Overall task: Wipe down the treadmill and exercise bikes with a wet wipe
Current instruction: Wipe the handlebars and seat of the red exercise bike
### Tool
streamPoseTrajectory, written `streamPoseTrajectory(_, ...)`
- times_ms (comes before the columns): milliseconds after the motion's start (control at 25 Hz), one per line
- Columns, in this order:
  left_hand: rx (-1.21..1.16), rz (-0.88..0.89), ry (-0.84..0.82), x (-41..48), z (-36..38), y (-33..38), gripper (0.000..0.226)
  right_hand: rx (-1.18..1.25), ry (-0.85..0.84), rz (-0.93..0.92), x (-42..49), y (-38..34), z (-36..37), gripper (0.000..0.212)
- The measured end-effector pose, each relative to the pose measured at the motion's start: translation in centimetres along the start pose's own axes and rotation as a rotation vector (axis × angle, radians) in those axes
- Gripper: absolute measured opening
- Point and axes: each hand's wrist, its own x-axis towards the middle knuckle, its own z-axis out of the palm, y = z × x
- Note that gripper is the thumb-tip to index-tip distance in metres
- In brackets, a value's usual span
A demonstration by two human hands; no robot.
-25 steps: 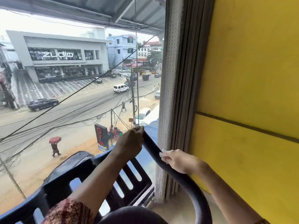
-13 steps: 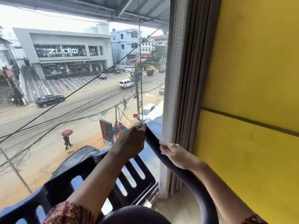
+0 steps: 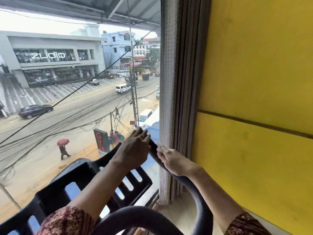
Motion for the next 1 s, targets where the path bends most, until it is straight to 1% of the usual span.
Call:
streamPoseTrajectory(80,0.034,0.089,-0.107,-0.2,0.7,2.1,0.052,-0.069,-0.032,0.059,-2.6,2.1,0.1,0.039)
streamPoseTrajectory(160,0.084,0.139,-0.255,-0.6,1.5,4.3,0.057,-0.114,-0.016,0.109,-5.3,3.3,0.3,0.038)
streamPoseTrajectory(200,0.112,0.152,-0.303,-0.8,1.5,5.1,0.059,-0.098,0.001,0.136,-6.5,3.9,0.5,0.04)
streamPoseTrajectory(280,0.14,0.169,-0.328,-1.3,1.4,6.4,0.061,-0.011,0.047,0.169,-8.9,5.3,1.0,0.046)
streamPoseTrajectory(320,0.126,0.163,-0.323,-1.8,1.1,7.0,0.06,0.042,0.082,0.157,-10.1,6.0,1.2,0.047)
streamPoseTrajectory(400,0.023,0.14,-0.306,-3.0,1.0,8.6,0.054,0.125,0.144,0.099,-12.7,6.6,2.0,0.049)
streamPoseTrajectory(480,-0.114,0.092,-0.308,-4.5,0.6,10.4,0.045,0.196,0.224,0.015,-15.6,5.8,3.6,0.044)
streamPoseTrajectory(520,-0.151,0.06,-0.321,-5.3,0.2,11.1,0.041,0.236,0.288,-0.042,-17.2,4.7,4.7,0.041)
streamPoseTrajectory(600,-0.137,-0.002,-0.335,-6.9,-0.8,11.7,0.037,0.283,0.408,-0.185,-19.6,2.5,7.1,0.04)
streamPoseTrajectory(680,-0.085,-0.024,-0.314,-8.7,-1.6,11.7,0.039,0.245,0.454,-0.327,-20.6,2.1,8.6,0.043)
streamPoseTrajectory(720,-0.059,-0.004,-0.288,-9.8,-1.8,11.7,0.041,0.226,0.464,-0.35,-20.2,2.9,8.5,0.043)
streamPoseTrajectory(800,-0.02,0.04,-0.208,-11.9,-1.9,11.8,0.047,0.23,0.472,-0.312,-18.2,5.0,7.3,0.045)
streamPoseTrajectory(880,-0.011,0.067,-0.086,-13.2,-1.6,12.2,0.057,0.308,0.492,-0.25,-16.5,6.3,5.9,0.04)
streamPoseTrajectory(920,0.005,0.072,-0.045,-13.5,-1.2,12.3,0.058,0.347,0.504,-0.226,-16.3,6.1,6.0,0.038)
streamPoseTrajectory(1000,0.036,0.092,0.06,-13.6,-0.5,12.1,0.051,0.379,0.539,-0.221,-17.5,4.4,7.8,0.042)
